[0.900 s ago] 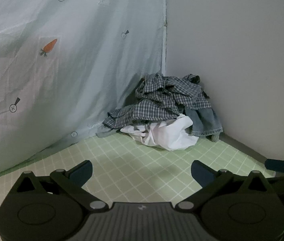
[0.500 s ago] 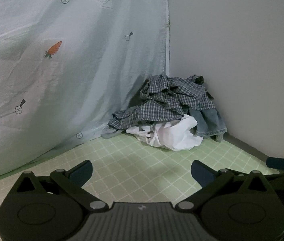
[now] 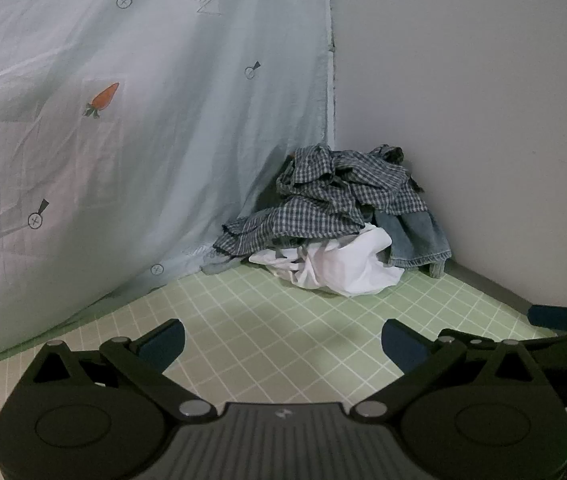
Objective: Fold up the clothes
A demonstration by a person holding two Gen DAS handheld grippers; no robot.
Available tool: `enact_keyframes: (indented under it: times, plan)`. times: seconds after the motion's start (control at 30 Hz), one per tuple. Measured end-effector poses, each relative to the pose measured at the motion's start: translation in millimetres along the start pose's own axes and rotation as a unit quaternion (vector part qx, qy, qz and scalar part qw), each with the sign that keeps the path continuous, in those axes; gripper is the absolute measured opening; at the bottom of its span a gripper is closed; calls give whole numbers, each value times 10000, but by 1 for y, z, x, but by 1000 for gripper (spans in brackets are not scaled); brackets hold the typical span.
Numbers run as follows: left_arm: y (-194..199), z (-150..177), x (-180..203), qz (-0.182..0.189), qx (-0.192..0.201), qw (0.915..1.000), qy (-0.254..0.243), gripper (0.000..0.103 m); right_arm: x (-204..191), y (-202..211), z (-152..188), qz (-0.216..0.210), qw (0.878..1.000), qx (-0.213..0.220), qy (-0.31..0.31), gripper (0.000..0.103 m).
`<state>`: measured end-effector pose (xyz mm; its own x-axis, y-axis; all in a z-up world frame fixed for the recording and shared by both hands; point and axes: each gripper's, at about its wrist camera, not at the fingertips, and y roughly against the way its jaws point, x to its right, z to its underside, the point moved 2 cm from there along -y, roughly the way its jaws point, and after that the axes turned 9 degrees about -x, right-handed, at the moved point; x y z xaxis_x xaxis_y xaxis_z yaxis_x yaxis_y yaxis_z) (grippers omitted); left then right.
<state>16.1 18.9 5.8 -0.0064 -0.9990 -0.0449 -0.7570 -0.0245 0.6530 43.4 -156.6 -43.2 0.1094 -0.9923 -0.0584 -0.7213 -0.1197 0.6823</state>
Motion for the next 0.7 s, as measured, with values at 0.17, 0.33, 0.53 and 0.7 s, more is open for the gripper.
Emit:
enact_keyframes:
  times: [0.17,0.33,0.53,0.7]
  plan:
    - [-2,1,2,-36,9,10000,-8,103,-2,0,-1,-26,10000,-3,-3,103]
    - [-3,1,4,-64,13,10000,12,103,-3,-1,-1,-31,10000,-4,1,103]
    - [-4,3,5,-58,7,10000,10,103,-3,-1,-1,-20,10000,-5,2,103]
    - [-5,6,5,-50,6,10000,8,103,-3,-1,-1,-25,10000,-1,6,103]
